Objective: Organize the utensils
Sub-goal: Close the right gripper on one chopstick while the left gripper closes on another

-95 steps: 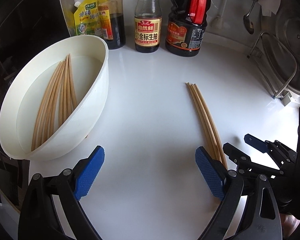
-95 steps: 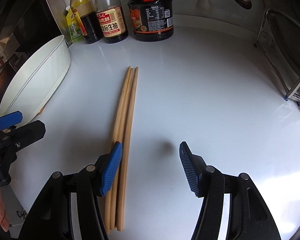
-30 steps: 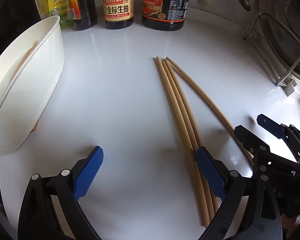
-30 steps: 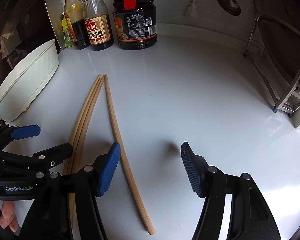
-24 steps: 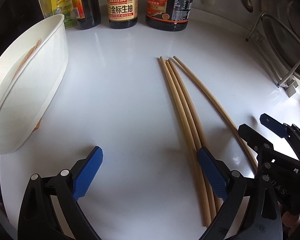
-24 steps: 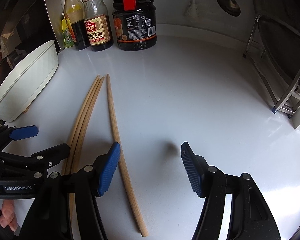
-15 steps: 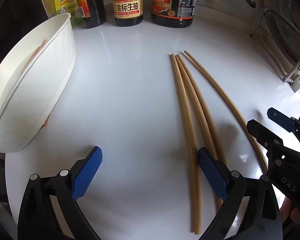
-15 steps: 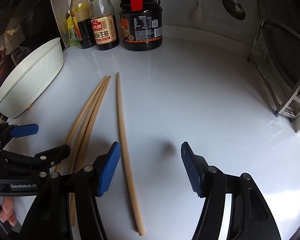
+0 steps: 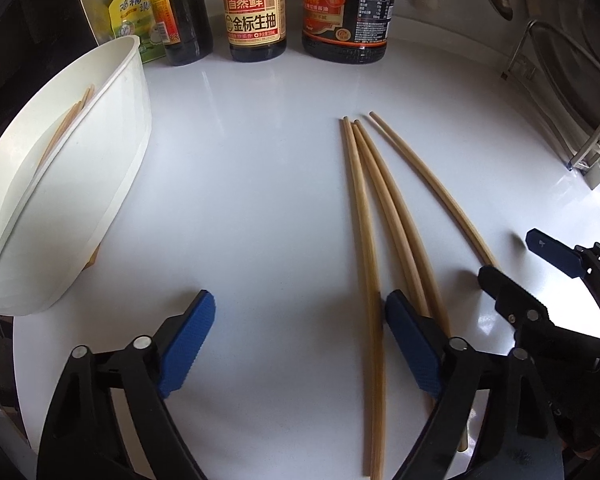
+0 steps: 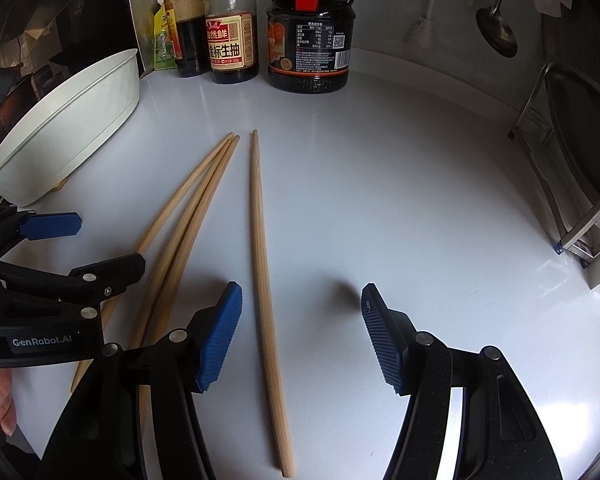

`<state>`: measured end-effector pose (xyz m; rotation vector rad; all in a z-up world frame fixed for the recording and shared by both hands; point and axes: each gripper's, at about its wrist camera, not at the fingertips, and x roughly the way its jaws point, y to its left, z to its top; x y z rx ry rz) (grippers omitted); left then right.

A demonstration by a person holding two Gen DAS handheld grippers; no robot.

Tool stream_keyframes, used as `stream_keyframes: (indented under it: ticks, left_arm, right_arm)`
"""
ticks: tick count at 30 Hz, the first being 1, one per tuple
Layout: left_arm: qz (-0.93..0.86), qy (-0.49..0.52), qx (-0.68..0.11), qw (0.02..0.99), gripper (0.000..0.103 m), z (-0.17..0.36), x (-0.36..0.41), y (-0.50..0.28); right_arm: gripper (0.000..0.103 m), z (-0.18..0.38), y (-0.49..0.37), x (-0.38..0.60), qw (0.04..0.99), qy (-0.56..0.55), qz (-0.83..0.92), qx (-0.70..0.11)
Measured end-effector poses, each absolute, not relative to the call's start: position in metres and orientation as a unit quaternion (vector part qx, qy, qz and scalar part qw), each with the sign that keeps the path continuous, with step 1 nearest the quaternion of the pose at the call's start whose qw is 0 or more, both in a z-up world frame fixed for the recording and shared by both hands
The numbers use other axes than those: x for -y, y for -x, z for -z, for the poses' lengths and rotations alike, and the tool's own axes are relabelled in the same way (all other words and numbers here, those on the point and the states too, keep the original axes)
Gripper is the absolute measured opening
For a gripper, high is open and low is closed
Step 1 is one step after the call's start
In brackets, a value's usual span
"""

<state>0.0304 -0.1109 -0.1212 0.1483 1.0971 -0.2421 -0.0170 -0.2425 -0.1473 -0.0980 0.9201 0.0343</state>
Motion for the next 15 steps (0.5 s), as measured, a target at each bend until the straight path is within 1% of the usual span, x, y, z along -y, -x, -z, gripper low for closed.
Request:
stream_keyframes:
  ticks: [2,3,4,5,6,7,8,10,15]
  left_arm:
    - [0.123,-0.075,-0.514,0.845,0.065,0.119,0.116,-0.027]
    - [0.128,-0.076,-0.513,0.846,0.061,0.118,0.118,-0.027]
    - [0.132,-0.077,-0.511,0.846,0.054,0.117,0.120,-0.026]
    - [0.136,-0.077,-0.510,0.846,0.045,0.116,0.121,-0.025]
    - [0.138,-0.078,-0.510,0.846,0.041,0.116,0.122,-0.025]
    - [0.140,-0.077,-0.510,0.845,0.031,0.115,0.123,-0.025]
    - [0.142,-0.077,-0.511,0.844,0.020,0.115,0.124,-0.025]
    - [0.144,-0.074,-0.514,0.842,0.008,0.115,0.124,-0.025]
    - [0.151,-0.063,-0.524,0.836,0.007,0.115,0.119,-0.028]
  right_arm:
    - [0.053,0.148,0.021,0.238,0.895,0.047,-0.028,-0.443]
    - [0.049,0.147,0.021,0.236,0.895,0.048,-0.031,-0.443]
    - [0.044,0.147,0.020,0.234,0.894,0.049,-0.035,-0.444]
    - [0.040,0.146,0.020,0.232,0.893,0.050,-0.039,-0.446]
    - [0.030,0.145,0.018,0.230,0.892,0.053,-0.041,-0.446]
    - [0.015,0.145,0.017,0.228,0.892,0.056,-0.041,-0.447]
    - [0.008,0.144,0.016,0.227,0.891,0.058,-0.043,-0.448]
    - [0.006,0.144,0.014,0.225,0.890,0.060,-0.045,-0.450]
    - [0.006,0.142,0.012,0.231,0.889,0.025,-0.044,-0.455]
